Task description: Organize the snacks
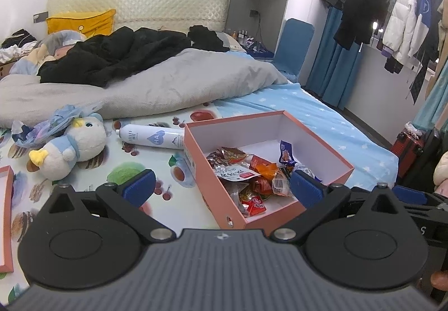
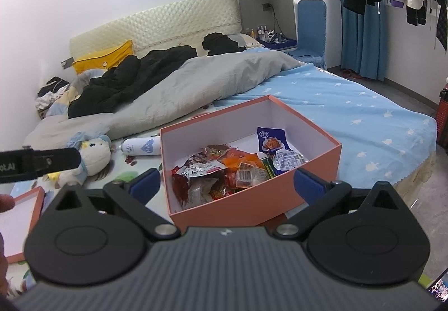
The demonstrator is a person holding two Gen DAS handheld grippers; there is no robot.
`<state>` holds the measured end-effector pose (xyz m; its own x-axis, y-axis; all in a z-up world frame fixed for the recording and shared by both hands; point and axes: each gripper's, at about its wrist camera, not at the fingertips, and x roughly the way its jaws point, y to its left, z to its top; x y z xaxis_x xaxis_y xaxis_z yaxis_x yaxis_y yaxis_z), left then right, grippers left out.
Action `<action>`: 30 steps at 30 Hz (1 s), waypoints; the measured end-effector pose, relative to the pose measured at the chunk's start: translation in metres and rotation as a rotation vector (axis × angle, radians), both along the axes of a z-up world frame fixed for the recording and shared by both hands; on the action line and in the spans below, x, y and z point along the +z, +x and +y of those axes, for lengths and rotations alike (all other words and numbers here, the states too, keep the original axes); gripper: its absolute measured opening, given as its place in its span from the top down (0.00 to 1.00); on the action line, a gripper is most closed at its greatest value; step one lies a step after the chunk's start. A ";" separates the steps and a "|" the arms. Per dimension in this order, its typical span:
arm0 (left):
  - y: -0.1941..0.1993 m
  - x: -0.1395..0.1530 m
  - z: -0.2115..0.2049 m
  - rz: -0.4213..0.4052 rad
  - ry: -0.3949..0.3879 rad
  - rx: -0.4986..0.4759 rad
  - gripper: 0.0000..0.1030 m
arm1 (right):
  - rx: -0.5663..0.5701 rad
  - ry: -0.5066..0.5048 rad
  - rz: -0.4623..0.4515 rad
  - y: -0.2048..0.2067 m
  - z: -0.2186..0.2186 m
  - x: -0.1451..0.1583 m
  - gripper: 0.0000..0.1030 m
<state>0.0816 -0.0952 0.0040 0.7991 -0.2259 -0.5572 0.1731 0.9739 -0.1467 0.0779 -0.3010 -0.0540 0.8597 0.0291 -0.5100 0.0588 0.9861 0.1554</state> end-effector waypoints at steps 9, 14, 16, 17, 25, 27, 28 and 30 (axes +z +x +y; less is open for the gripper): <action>-0.003 0.002 0.001 -0.001 -0.006 0.009 0.00 | 0.000 0.004 -0.004 -0.002 -0.001 0.001 0.00; -0.004 0.002 0.002 0.000 -0.002 0.009 0.00 | -0.001 0.005 -0.009 -0.001 -0.001 0.001 0.00; -0.004 0.002 0.002 -0.003 -0.004 0.007 0.00 | 0.001 0.006 -0.006 -0.002 -0.001 0.001 0.00; -0.005 0.002 0.002 -0.004 -0.005 0.008 0.00 | 0.000 0.007 -0.005 -0.002 0.000 0.001 0.00; -0.003 0.002 -0.001 0.007 -0.004 0.006 0.00 | -0.004 0.018 -0.002 -0.004 -0.002 0.002 0.00; -0.002 0.001 -0.001 0.009 -0.002 0.006 0.00 | -0.004 0.019 -0.002 -0.004 -0.002 0.001 0.00; -0.002 0.001 -0.001 0.009 0.002 0.006 0.00 | -0.006 0.018 -0.001 -0.004 -0.002 0.001 0.00; -0.003 0.001 -0.001 0.009 0.005 0.006 0.00 | -0.012 0.022 0.003 -0.004 -0.003 0.002 0.00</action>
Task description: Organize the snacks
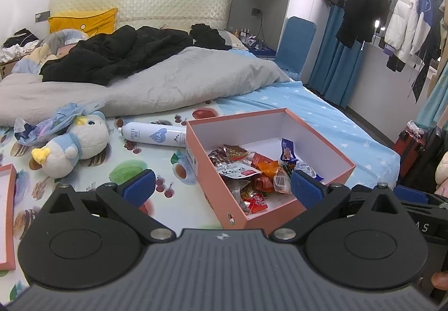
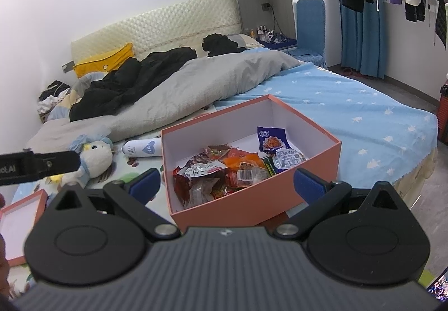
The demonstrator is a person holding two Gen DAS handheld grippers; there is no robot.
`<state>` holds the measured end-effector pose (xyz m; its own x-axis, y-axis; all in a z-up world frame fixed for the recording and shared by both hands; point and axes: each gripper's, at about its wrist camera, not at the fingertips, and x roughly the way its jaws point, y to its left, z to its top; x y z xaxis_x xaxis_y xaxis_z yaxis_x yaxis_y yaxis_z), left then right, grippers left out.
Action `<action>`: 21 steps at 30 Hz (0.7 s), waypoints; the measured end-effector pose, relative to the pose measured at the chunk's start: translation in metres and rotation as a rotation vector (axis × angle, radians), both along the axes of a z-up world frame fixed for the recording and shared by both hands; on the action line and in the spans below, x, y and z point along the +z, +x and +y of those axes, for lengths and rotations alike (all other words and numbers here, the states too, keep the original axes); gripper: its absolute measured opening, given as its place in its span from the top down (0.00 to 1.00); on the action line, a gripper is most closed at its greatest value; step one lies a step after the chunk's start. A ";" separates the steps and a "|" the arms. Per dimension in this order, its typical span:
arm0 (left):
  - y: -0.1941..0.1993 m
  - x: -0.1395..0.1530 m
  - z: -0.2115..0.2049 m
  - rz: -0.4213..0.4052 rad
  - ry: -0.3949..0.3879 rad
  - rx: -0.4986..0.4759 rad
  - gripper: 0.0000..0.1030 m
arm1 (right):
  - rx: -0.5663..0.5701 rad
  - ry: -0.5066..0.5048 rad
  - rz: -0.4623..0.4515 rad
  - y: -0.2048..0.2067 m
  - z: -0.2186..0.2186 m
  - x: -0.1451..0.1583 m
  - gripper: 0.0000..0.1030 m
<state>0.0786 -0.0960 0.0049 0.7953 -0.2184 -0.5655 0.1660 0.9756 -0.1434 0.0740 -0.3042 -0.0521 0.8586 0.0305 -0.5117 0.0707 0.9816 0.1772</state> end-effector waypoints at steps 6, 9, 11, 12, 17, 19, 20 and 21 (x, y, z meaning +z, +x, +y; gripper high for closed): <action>0.001 -0.002 0.002 0.005 0.000 0.001 0.00 | -0.008 0.000 0.001 0.002 -0.002 0.000 0.00; 0.001 -0.002 0.002 0.006 0.000 0.003 0.00 | -0.008 0.000 0.001 0.002 -0.001 0.001 0.00; 0.002 -0.003 0.002 0.008 0.001 0.002 0.00 | -0.007 -0.001 0.000 0.003 0.000 0.001 0.00; 0.002 -0.003 0.003 0.008 -0.001 0.002 0.00 | -0.008 -0.002 0.000 0.003 -0.001 0.001 0.00; 0.002 -0.004 0.002 0.006 0.002 0.002 0.00 | -0.009 -0.001 -0.004 0.004 -0.002 0.001 0.00; 0.002 -0.004 0.002 0.006 0.002 0.002 0.00 | -0.011 0.005 -0.001 0.004 -0.003 0.000 0.00; 0.002 -0.004 0.002 0.007 0.002 0.002 0.00 | -0.012 0.010 0.002 0.005 -0.003 0.000 0.00; 0.002 -0.004 0.002 0.008 0.002 0.000 0.00 | -0.013 0.012 0.003 0.005 -0.004 -0.001 0.00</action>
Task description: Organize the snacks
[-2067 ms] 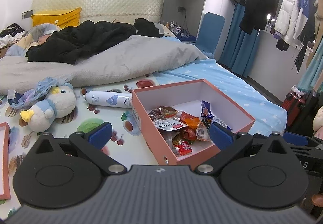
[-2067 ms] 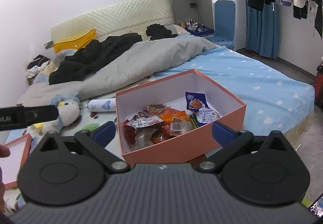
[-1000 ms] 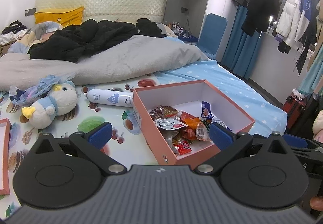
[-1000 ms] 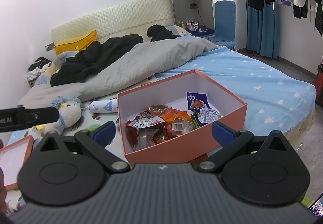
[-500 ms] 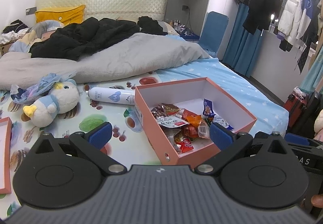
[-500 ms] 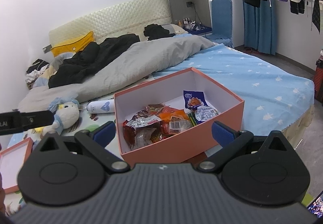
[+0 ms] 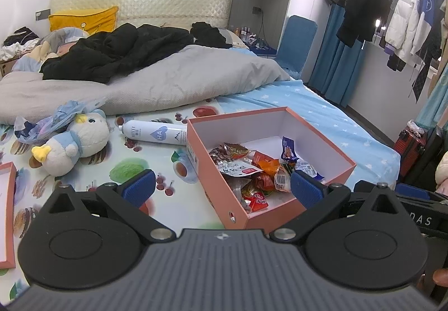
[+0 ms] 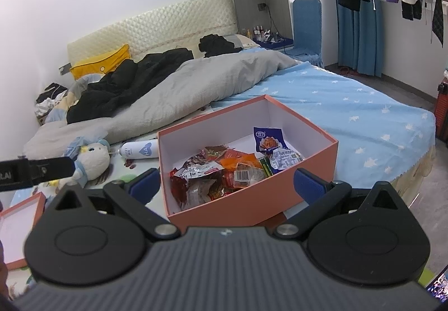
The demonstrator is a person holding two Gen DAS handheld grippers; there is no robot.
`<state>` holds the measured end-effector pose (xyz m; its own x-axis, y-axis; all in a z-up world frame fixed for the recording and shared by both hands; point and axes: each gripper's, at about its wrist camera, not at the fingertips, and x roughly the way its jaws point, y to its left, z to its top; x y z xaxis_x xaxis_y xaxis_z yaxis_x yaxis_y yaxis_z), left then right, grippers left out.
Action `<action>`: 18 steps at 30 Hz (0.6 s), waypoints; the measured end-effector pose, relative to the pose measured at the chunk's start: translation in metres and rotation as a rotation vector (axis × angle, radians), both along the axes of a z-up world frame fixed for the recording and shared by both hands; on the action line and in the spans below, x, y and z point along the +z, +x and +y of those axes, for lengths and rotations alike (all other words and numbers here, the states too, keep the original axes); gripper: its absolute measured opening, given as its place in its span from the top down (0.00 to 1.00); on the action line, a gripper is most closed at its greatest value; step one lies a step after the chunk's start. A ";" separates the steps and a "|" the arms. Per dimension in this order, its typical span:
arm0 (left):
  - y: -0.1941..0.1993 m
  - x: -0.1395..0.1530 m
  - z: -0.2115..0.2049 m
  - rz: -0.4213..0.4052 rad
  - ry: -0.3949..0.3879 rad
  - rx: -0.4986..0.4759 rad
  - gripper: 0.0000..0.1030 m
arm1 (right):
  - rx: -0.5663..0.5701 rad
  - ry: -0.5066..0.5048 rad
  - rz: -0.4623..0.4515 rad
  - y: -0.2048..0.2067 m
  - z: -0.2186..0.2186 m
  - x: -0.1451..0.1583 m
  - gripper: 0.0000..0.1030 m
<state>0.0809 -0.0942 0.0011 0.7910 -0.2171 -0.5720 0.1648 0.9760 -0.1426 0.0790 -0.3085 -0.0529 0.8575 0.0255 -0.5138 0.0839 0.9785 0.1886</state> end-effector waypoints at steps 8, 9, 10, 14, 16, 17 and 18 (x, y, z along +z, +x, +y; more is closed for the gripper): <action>0.000 0.000 -0.001 0.002 0.000 -0.003 0.00 | -0.003 -0.008 -0.001 -0.001 0.000 -0.001 0.00; 0.000 -0.001 -0.001 0.002 0.000 -0.003 0.00 | -0.002 -0.008 -0.001 -0.002 0.000 -0.001 0.00; 0.000 -0.001 -0.001 0.001 0.000 -0.004 0.00 | -0.001 -0.009 -0.002 -0.002 0.000 -0.001 0.00; 0.000 -0.001 0.000 0.002 0.004 -0.008 0.00 | -0.003 -0.010 -0.002 -0.002 0.000 -0.001 0.00; 0.000 -0.001 0.000 0.002 0.002 -0.008 0.00 | -0.003 -0.010 -0.002 -0.001 0.000 0.000 0.00; 0.000 -0.001 0.000 0.002 0.002 -0.008 0.00 | -0.004 -0.009 -0.002 -0.001 0.000 0.000 0.00; 0.000 -0.001 0.000 0.002 0.002 -0.007 0.00 | -0.003 -0.009 -0.003 -0.001 0.000 0.000 0.00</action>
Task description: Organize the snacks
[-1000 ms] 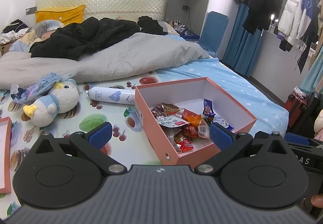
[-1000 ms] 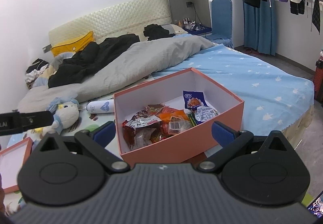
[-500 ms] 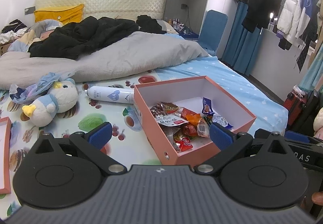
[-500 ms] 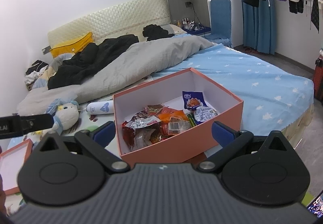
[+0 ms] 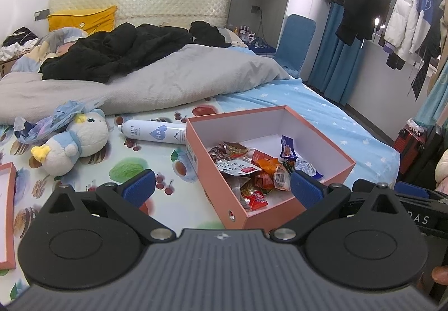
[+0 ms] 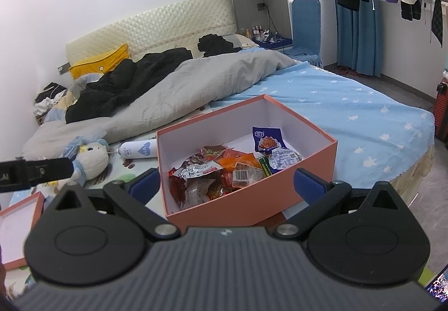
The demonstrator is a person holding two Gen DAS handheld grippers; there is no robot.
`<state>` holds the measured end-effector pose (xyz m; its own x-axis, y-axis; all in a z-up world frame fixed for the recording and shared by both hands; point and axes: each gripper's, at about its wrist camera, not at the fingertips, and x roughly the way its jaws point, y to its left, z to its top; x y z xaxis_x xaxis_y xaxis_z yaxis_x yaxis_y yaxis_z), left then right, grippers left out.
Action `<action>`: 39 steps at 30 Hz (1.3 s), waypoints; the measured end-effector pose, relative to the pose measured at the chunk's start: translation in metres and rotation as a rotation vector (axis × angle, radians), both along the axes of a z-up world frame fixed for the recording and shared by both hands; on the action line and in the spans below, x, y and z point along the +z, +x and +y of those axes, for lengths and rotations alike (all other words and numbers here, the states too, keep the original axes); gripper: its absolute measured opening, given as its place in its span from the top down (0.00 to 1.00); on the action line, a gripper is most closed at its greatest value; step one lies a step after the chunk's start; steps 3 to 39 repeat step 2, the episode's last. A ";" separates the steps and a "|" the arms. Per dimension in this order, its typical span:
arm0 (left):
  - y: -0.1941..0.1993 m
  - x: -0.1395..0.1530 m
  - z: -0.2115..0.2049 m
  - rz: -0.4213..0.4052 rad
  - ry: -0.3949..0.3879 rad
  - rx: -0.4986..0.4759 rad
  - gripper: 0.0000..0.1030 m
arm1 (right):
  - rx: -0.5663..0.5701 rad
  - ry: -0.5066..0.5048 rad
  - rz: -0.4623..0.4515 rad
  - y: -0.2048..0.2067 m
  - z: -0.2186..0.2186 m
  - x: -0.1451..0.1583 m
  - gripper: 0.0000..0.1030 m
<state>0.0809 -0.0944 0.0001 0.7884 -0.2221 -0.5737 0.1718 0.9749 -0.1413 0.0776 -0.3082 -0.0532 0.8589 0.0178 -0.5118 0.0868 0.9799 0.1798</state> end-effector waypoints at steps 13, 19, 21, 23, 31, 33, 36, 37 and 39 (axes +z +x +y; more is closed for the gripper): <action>-0.001 0.000 0.000 -0.003 -0.002 0.001 0.00 | 0.001 -0.001 0.000 0.000 0.000 0.000 0.00; -0.001 0.000 0.000 -0.003 -0.002 0.001 0.00 | 0.001 -0.001 0.000 0.000 0.000 0.000 0.00; -0.001 0.000 0.000 -0.003 -0.002 0.001 0.00 | 0.001 -0.001 0.000 0.000 0.000 0.000 0.00; -0.001 0.000 0.000 -0.003 -0.002 0.001 0.00 | 0.001 -0.001 0.000 0.000 0.000 0.000 0.00; -0.001 0.000 0.000 -0.003 -0.002 0.001 0.00 | 0.001 -0.001 0.000 0.000 0.000 0.000 0.00; -0.001 0.000 0.000 -0.003 -0.002 0.001 0.00 | 0.001 -0.001 0.000 0.000 0.000 0.000 0.00; -0.001 0.000 0.000 -0.003 -0.002 0.001 0.00 | 0.001 -0.001 0.000 0.000 0.000 0.000 0.00; -0.001 0.000 0.000 -0.003 -0.002 0.001 0.00 | 0.001 -0.001 0.000 0.000 0.000 0.000 0.00; -0.001 0.000 0.000 -0.003 -0.002 0.001 0.00 | 0.001 -0.001 0.000 0.000 0.000 0.000 0.00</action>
